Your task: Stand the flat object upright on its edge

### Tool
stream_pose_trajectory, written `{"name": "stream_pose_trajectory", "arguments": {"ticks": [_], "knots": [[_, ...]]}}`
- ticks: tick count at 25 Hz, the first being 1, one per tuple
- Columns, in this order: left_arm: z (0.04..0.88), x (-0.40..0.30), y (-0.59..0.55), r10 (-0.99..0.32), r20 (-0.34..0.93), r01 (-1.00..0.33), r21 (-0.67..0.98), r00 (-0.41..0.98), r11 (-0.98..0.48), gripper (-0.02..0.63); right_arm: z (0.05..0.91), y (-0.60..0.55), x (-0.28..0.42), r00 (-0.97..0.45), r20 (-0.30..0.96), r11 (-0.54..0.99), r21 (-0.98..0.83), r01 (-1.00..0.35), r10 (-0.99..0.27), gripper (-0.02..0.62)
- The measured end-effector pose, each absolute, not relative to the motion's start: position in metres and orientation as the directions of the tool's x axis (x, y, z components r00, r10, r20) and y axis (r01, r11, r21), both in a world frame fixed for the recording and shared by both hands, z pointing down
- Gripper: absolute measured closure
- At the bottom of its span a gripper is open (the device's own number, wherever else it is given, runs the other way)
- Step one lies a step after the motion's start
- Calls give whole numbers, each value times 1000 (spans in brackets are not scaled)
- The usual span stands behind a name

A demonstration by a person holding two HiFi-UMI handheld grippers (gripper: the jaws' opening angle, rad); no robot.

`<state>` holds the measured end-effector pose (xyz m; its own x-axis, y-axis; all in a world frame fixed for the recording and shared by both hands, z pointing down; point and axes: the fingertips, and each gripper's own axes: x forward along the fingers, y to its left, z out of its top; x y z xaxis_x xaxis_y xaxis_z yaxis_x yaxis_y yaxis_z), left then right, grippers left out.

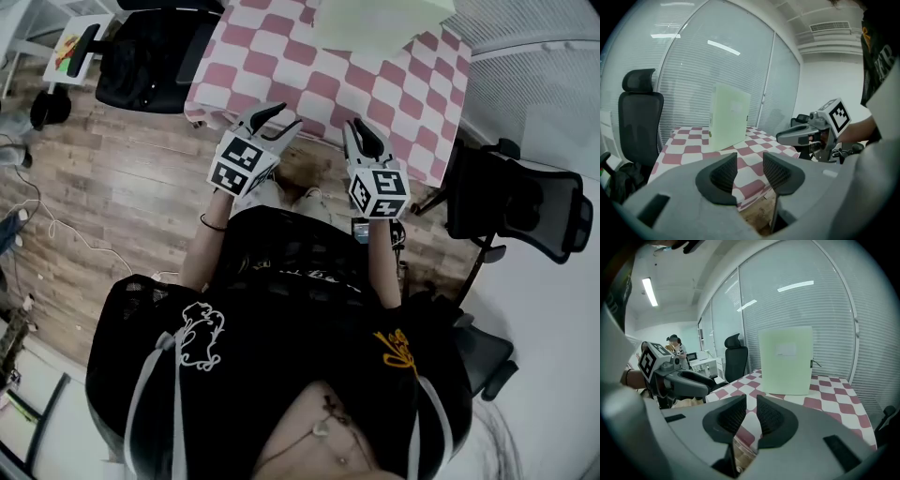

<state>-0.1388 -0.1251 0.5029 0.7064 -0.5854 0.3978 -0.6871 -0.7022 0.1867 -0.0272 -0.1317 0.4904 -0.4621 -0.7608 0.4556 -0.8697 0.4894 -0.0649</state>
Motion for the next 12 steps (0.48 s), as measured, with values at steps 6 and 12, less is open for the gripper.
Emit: {"name": "stream_pose_trajectory", "arguments": {"ticks": [6,12], "knots": [[496,-117,-102,-606,388,-700,172,695,-693,457,488,-108,-15,-507,445,531,-79,-843,-738,526],[489,-74,-64,-627,389,-722,171,675,-671,469,486,-65,19,-553,436,578,-89,-811,-710,526]]}}
